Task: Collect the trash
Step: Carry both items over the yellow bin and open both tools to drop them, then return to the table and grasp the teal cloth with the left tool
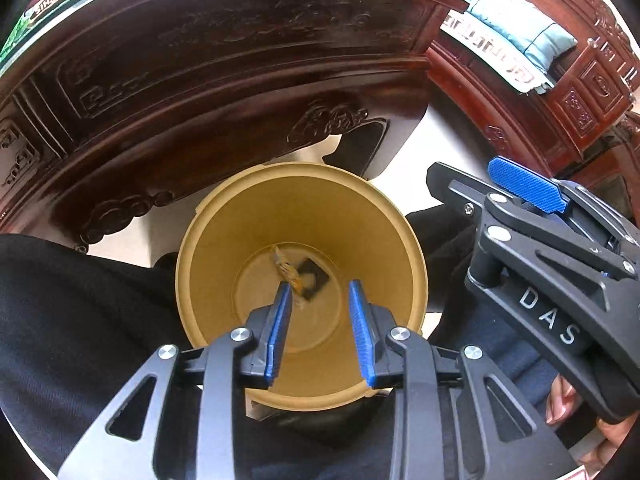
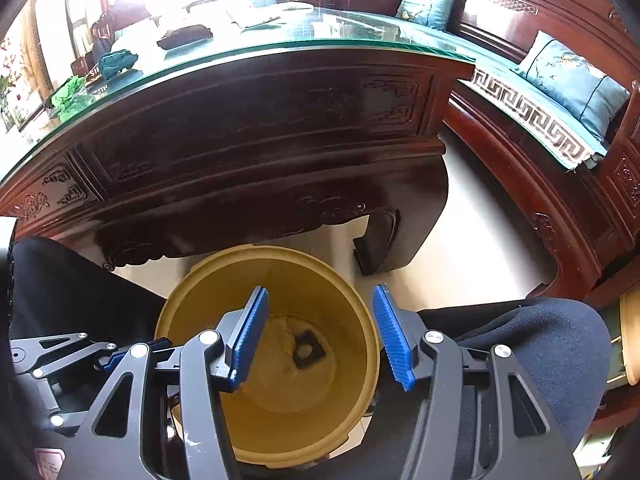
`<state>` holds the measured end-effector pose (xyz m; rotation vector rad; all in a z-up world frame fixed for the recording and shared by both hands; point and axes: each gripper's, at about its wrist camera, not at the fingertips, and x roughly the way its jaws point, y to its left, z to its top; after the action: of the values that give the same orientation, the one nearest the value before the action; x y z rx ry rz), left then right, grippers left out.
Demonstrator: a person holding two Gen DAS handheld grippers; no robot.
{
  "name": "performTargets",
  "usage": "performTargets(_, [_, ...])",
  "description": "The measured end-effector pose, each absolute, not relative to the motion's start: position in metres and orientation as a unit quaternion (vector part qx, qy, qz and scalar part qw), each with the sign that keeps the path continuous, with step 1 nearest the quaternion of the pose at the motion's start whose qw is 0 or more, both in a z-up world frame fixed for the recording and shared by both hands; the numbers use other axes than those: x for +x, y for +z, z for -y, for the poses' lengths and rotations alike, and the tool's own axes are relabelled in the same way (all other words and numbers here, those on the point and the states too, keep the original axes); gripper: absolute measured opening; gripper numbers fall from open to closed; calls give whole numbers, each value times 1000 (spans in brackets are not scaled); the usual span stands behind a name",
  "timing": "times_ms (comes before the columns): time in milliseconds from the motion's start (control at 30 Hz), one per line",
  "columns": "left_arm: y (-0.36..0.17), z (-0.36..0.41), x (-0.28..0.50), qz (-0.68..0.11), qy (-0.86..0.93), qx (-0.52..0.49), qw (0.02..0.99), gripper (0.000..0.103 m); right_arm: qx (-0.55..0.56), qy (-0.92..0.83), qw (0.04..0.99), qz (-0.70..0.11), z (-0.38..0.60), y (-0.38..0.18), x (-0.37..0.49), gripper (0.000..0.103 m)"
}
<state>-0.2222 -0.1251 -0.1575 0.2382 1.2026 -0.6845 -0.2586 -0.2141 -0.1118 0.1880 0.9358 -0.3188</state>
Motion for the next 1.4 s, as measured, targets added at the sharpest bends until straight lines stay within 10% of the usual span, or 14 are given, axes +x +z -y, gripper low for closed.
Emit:
performTargets(367, [-125, 109, -201, -505, -272, 97, 814, 31, 81, -125, 895, -421, 201, -90, -235, 54])
performTargets(933, [-5, 62, -71, -362, -126, 22, 923, 67, 58, -70, 940, -329, 180, 14, -114, 59])
performTargets(1400, [-18, 72, 23, -394, -94, 0, 914, 74, 55, -54, 940, -331, 192, 13, -33, 67])
